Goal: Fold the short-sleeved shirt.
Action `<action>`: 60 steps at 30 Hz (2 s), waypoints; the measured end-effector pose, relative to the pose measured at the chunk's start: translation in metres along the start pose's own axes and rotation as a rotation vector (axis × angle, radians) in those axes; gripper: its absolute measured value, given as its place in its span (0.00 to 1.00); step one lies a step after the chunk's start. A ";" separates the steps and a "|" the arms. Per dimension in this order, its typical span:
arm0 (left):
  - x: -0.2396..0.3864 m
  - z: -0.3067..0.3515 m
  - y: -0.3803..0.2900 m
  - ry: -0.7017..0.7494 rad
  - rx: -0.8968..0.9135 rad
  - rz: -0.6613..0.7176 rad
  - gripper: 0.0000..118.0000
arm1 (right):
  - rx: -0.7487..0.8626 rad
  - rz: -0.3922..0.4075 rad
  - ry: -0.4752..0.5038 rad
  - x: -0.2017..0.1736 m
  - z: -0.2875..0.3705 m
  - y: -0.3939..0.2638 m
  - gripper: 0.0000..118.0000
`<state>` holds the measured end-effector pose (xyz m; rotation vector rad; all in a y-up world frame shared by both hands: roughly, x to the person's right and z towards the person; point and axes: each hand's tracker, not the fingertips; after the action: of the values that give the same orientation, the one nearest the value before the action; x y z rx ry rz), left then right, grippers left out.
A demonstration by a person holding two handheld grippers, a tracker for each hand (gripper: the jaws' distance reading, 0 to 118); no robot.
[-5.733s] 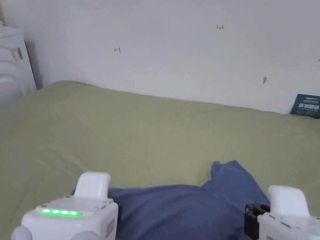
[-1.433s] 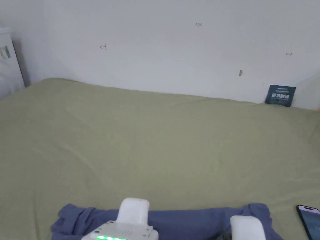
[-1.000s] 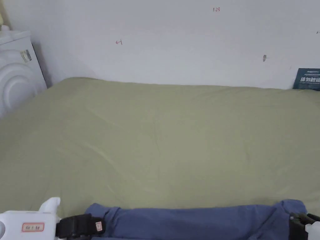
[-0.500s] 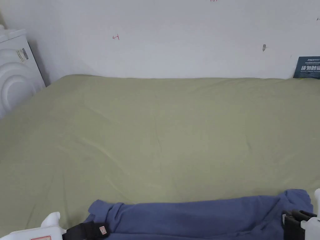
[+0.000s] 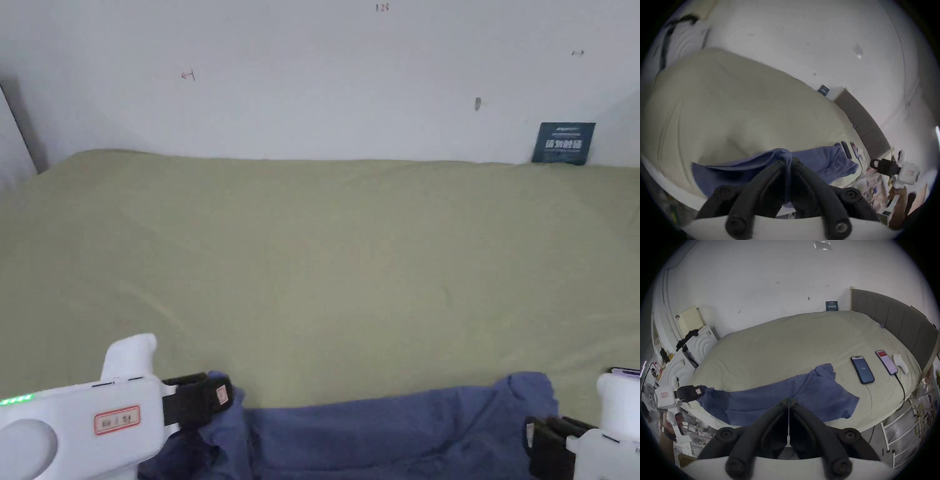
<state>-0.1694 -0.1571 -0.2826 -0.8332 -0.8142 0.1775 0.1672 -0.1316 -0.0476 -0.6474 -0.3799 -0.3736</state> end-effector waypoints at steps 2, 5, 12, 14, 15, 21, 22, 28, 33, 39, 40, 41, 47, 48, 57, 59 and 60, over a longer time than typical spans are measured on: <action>0.035 -0.017 0.006 -0.044 -0.030 -0.097 0.03 | 0.011 -0.009 -0.012 0.005 0.004 0.000 0.03; 0.084 -0.051 0.007 -0.089 -0.108 -0.208 0.03 | 0.017 -0.027 -0.019 0.014 0.008 -0.002 0.03; 0.155 -0.115 -0.021 -0.176 -0.214 -0.308 0.03 | 0.022 -0.072 -0.028 0.029 0.017 -0.007 0.03; 0.163 -0.136 -0.030 -0.143 -0.248 -0.324 0.10 | 0.023 -0.077 -0.034 0.033 0.018 -0.007 0.03; 0.165 -0.147 -0.034 -0.117 -0.260 -0.327 0.33 | 0.024 -0.075 -0.038 0.035 0.019 -0.008 0.04; 0.141 -0.148 -0.029 -0.143 -0.271 -0.104 0.76 | 0.025 -0.075 -0.059 0.044 0.024 -0.010 0.04; 0.136 -0.138 -0.024 -0.182 -0.251 -0.087 0.76 | 0.024 -0.075 -0.063 0.045 0.024 -0.011 0.04; 0.074 -0.057 0.006 -0.166 -0.023 -0.084 0.34 | -0.003 -0.077 -0.051 0.043 0.015 -0.015 0.04; 0.013 -0.056 -0.009 0.040 -0.057 0.023 0.00 | -0.025 -0.066 -0.007 0.030 0.008 -0.019 0.04; -0.005 -0.076 -0.044 0.049 -0.131 0.089 0.00 | -0.018 -0.042 0.021 0.024 0.015 -0.020 0.04; -0.001 -0.082 -0.050 0.026 -0.146 0.101 0.00 | -0.015 -0.040 0.020 0.024 0.016 -0.020 0.04; 0.002 -0.087 -0.056 0.000 -0.147 0.116 0.00 | -0.009 -0.038 0.021 0.024 0.018 -0.020 0.04; 0.039 -0.120 -0.073 -0.165 -0.144 0.144 0.00 | 0.013 -0.041 0.013 0.029 0.025 -0.017 0.04; 0.046 -0.127 -0.074 -0.190 -0.140 0.145 0.00 | 0.018 -0.042 0.010 0.030 0.026 -0.017 0.04; 0.092 -0.190 -0.101 -0.255 -0.238 0.172 0.00 | 0.033 -0.053 -0.019 0.040 0.035 -0.015 0.04; 0.101 -0.188 -0.112 -0.300 -0.237 0.140 0.00 | 0.031 -0.054 -0.031 0.041 0.035 -0.015 0.04; 0.103 -0.187 -0.116 -0.309 -0.237 0.120 0.00 | 0.031 -0.057 -0.034 0.042 0.035 -0.015 0.04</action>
<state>0.0143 -0.3002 -0.2141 -1.0961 -1.0901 0.3261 0.1885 -0.1291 0.0050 -0.6139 -0.4369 -0.4108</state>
